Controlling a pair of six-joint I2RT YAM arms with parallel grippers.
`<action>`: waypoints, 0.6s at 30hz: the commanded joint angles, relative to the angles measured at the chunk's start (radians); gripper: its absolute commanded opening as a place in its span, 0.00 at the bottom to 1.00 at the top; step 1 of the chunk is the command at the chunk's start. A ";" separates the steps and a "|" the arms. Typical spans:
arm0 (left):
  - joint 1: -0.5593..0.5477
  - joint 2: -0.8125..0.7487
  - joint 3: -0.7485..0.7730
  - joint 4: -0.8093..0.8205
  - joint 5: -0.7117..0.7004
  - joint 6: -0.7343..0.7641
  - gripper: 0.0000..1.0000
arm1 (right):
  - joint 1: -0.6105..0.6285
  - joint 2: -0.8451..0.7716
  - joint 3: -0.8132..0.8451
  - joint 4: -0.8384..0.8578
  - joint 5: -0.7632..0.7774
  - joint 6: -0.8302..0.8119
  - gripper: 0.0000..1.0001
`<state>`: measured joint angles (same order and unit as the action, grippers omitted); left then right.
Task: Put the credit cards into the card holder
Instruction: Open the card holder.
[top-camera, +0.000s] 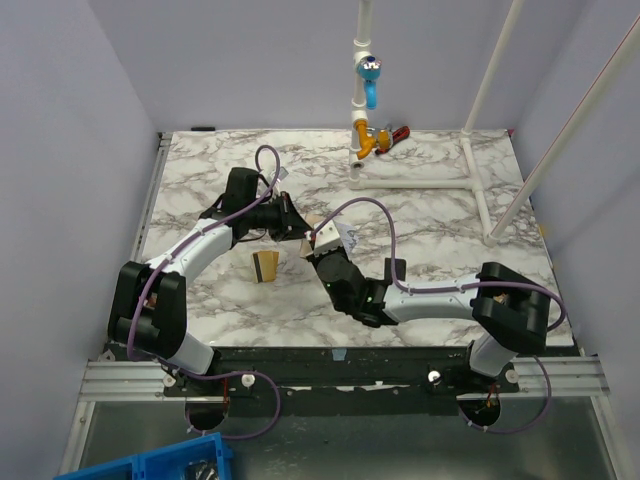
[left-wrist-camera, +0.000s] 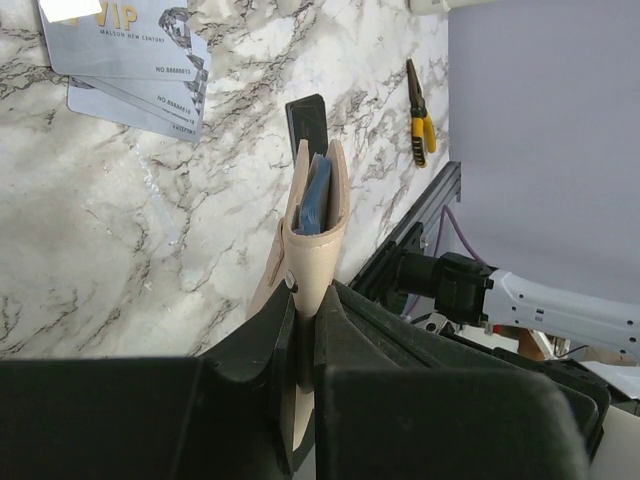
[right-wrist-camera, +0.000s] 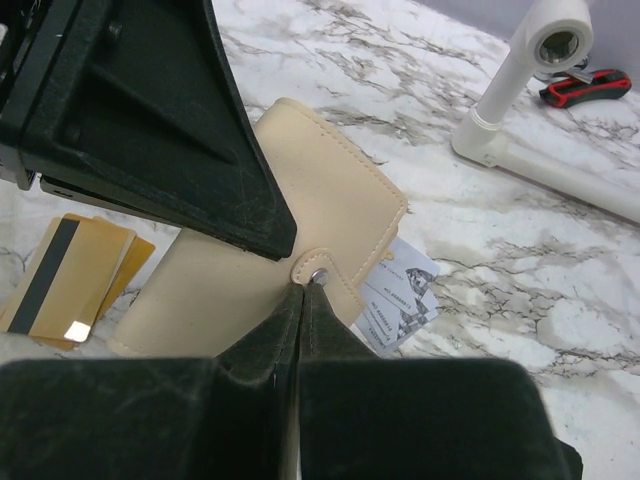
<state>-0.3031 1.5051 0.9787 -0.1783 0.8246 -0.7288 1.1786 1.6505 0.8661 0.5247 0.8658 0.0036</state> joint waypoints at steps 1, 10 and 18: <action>-0.019 -0.037 -0.021 -0.070 0.116 -0.018 0.00 | -0.022 0.028 0.029 0.092 0.119 -0.026 0.01; -0.020 -0.071 -0.045 -0.062 0.100 -0.014 0.00 | -0.056 0.008 0.033 0.072 0.162 0.049 0.01; -0.021 -0.082 -0.054 -0.058 0.096 -0.012 0.00 | -0.106 -0.045 0.026 -0.026 0.152 0.182 0.01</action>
<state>-0.3092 1.4536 0.9421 -0.1722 0.8291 -0.7326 1.1175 1.6424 0.8783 0.5369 0.9386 0.1101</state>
